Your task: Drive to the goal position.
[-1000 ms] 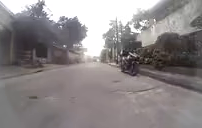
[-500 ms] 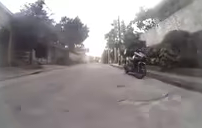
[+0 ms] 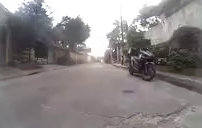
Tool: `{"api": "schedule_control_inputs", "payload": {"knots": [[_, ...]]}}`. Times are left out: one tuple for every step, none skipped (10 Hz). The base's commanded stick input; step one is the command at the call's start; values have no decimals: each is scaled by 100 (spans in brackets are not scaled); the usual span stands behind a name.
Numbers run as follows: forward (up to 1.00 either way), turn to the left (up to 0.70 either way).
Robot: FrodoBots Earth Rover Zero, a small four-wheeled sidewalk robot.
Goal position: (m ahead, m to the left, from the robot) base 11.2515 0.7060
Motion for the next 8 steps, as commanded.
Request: {"api": "schedule_control_inputs", "payload": {"knots": [[100, 0], [100, 0], [100, 0], [100, 0], [100, 0], [100, 0], [100, 0], [100, 0]]}}
